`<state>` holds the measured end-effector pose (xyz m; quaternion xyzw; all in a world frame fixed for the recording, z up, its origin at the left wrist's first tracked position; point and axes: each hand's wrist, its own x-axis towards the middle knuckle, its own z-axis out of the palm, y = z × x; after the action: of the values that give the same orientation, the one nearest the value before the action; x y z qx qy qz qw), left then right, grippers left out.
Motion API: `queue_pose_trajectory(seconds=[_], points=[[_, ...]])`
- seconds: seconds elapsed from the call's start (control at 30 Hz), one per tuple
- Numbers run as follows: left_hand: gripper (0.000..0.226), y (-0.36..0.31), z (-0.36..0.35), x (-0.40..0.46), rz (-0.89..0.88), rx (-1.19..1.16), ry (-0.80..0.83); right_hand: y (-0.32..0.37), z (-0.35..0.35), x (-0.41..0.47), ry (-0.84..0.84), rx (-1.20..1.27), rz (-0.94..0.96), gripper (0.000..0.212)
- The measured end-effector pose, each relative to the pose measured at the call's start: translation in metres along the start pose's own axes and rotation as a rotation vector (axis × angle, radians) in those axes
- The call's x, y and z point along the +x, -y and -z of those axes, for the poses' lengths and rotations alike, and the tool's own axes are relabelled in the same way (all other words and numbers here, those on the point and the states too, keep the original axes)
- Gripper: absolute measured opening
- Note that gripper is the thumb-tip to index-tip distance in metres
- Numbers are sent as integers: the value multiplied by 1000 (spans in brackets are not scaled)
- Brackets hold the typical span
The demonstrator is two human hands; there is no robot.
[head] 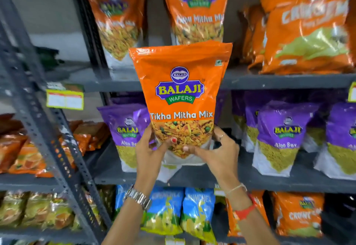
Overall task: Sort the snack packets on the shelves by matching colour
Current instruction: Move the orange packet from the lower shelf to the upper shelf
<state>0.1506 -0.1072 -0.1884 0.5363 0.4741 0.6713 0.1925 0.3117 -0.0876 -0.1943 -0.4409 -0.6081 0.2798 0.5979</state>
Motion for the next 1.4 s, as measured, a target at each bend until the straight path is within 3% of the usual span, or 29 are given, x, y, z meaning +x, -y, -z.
queue_pose_trajectory(seconds=[0.37,0.6,0.7,0.8,0.9,1.07,1.4], points=[[37,-105,73,111,-241,0,-66,126,-56,86,-5,77,275,69],[42,-129,108,191,-123,-53,-93,174,-114,152,160,123,314,34],[39,-124,122,216,-10,-68,-74,178,-139,172,201,107,295,30],[38,-114,131,234,58,-64,-78,171,-160,181,239,126,216,46],[39,-102,134,244,91,-52,-74,160,-173,187,234,138,172,35],[37,-82,130,248,110,-31,-58,146,-179,191,230,111,158,29],[42,-71,120,249,69,58,-134,140,-180,195,287,101,131,52]])
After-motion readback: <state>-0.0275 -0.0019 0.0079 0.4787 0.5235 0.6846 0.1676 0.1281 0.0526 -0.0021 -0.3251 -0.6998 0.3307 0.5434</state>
